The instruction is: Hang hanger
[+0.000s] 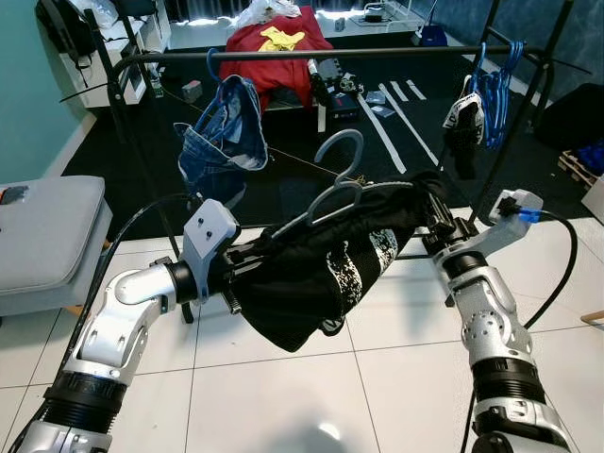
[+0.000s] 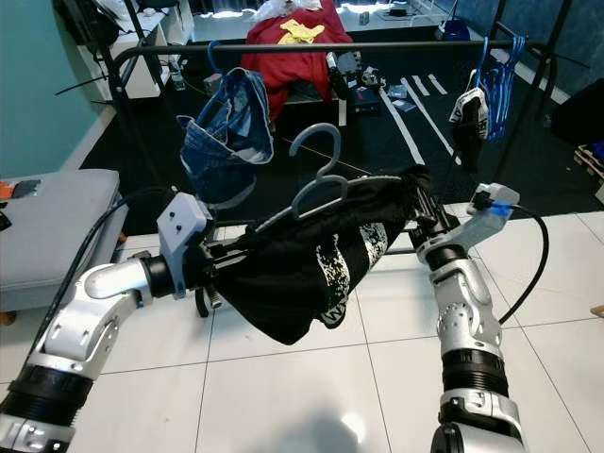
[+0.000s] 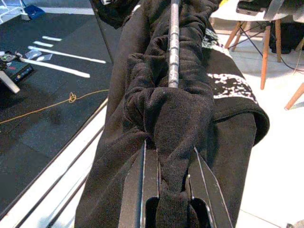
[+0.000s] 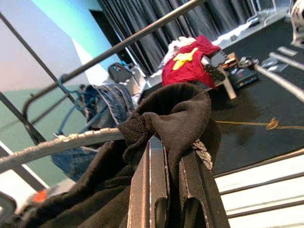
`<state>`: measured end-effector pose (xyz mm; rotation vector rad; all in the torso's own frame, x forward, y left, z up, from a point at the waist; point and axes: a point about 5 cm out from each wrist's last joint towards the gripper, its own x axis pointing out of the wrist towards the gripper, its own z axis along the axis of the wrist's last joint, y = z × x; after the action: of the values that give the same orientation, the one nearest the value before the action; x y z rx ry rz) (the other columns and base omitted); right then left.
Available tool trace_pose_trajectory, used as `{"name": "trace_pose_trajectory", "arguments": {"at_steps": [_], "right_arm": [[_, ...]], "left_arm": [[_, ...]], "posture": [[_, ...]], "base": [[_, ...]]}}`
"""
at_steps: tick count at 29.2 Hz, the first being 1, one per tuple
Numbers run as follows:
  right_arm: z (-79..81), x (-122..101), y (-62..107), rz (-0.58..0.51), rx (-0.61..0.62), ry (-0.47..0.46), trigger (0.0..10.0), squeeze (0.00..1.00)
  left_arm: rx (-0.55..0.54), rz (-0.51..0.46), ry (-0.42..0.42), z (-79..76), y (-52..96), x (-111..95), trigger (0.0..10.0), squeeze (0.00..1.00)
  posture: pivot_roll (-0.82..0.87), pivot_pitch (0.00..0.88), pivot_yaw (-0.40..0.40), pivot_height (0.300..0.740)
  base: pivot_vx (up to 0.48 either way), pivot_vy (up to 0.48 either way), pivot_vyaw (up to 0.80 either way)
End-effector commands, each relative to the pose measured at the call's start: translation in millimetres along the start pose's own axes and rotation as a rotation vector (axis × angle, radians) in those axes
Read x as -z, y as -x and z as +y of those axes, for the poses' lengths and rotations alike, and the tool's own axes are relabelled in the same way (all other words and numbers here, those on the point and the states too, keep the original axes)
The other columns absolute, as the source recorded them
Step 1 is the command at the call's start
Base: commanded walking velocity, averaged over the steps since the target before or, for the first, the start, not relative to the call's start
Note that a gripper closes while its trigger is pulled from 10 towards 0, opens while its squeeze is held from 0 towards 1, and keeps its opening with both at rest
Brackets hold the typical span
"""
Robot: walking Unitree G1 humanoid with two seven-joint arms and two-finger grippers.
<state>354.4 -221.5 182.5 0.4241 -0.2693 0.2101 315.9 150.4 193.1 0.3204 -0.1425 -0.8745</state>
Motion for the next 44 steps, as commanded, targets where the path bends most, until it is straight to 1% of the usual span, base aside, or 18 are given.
{"name": "trace_pose_trajectory", "arguments": {"at_steps": [1,6,7,9,10,11,14,16,26,29,32,33,34,35,36,37,38,44], "right_arm": [[6.4,3.5,-1.3,0.023,-0.030,0.075,0.0,0.00],[0.3,-8.8,-6.8,0.075,0.032,0.407,0.0,0.00],[0.3,-8.8,-6.8,0.075,0.032,0.407,0.0,0.00],[-2.4,-18.2,-10.0,0.090,0.041,0.597,0.0,0.00],[-2.4,-18.2,-10.0,0.090,0.041,0.597,0.0,0.00],[-1.7,-23.0,-12.2,0.107,0.015,0.725,0.0,0.00],[0.1,-26.8,-14.0,0.117,-0.021,0.835,0.0,0.00],[7.6,-29.0,-16.8,0.132,-0.122,1.000,0.0,0.00],[25.4,-35.9,-21.3,0.028,-0.195,1.194,0.0,0.00],[27.6,-37.0,-22.0,-0.002,-0.185,1.193,0.0,0.00],[17.1,-38.2,-23.2,-0.018,-0.051,0.942,0.0,0.00],[17.1,-38.2,-23.2,-0.018,-0.051,0.942,0.0,0.00],[9.0,-34.4,-21.7,-0.005,0.006,0.794,0.0,0.00],[9.0,-34.4,-21.7,-0.005,0.006,0.794,0.0,0.00],[1.9,-27.4,-18.8,0.013,0.050,0.637,4.8,0.00],[1.9,-27.4,-18.8,0.013,0.050,0.637,4.8,0.00],[-2.9,-19.2,-14.9,0.024,0.076,0.532,10.0,0.00],[-7.5,6.6,-0.1,0.068,0.094,0.388,10.0,0.00]], "left_arm": [[0.028,0.001,-0.043,-1.8,2.5,-3.6,0.0,0.00],[0.107,0.088,-0.108,-8.3,4.0,4.7,0.0,0.00],[0.107,0.088,-0.108,-8.3,4.0,4.7,0.0,0.00],[0.152,0.130,-0.143,-12.2,4.5,8.2,0.0,0.00],[0.152,0.130,-0.143,-12.2,4.5,8.2,0.0,0.00],[0.175,0.152,-0.162,-14.4,4.8,10.4,0.0,0.00],[0.189,0.168,-0.176,-15.6,5.0,12.1,0.0,0.00],[0.212,0.196,-0.201,-17.2,5.5,14.8,0.0,0.00],[0.255,0.241,-0.218,-21.3,7.2,20.7,0.0,0.00],[0.267,0.257,-0.224,-22.5,7.9,22.7,0.0,0.00],[0.246,0.263,-0.221,-20.1,9.0,24.0,0.0,0.00],[0.246,0.263,-0.221,-20.1,9.0,24.0,0.0,0.00],[0.205,0.245,-0.210,-15.7,8.8,22.0,0.0,0.00],[0.205,0.245,-0.210,-15.7,8.8,22.0,0.0,0.00],[0.149,0.211,-0.188,-10.1,8.1,18.4,0.0,0.00],[0.149,0.211,-0.188,-10.1,8.1,18.4,0.0,0.00],[0.096,0.172,-0.170,-4.2,7.2,13.7,0.0,0.00],[0.025,0.101,-0.138,5.6,9.2,4.8,0.0,0.00]], "posture": [[0.06,0.103,0.048,0.740],[0.06,0.104,0.048,0.740],[0.06,0.104,0.048,0.740],[0.06,0.103,0.048,0.740],[0.06,0.103,0.048,0.740],[0.06,0.103,0.049,0.740],[0.06,0.103,0.050,0.740],[0.06,0.103,0.050,0.740],[0.06,0.101,0.049,0.740],[0.06,0.097,0.047,0.740],[0.06,0.094,0.047,0.740],[0.06,0.094,0.047,0.740],[0.06,0.091,0.046,0.740],[0.06,0.091,0.046,0.740],[0.06,0.088,0.046,0.740],[0.06,0.088,0.046,0.740],[0.06,0.088,0.046,0.740],[0.06,0.081,0.045,0.740]], "base": [[0.000,0.000,0.00],[0.000,0.000,0.00],[0.000,0.000,0.00],[0.000,0.000,0.00],[0.000,0.000,0.00],[0.000,0.000,0.00],[0.000,0.000,0.00],[0.000,0.000,0.00],[0.000,0.000,0.00],[0.000,0.000,0.00],[0.000,0.000,0.00],[0.000,0.000,0.00],[0.000,0.000,0.00],[0.000,0.000,0.00],[0.000,0.000,0.00],[0.000,0.000,0.00],[0.000,0.000,0.00],[0.000,0.000,0.00]]}}
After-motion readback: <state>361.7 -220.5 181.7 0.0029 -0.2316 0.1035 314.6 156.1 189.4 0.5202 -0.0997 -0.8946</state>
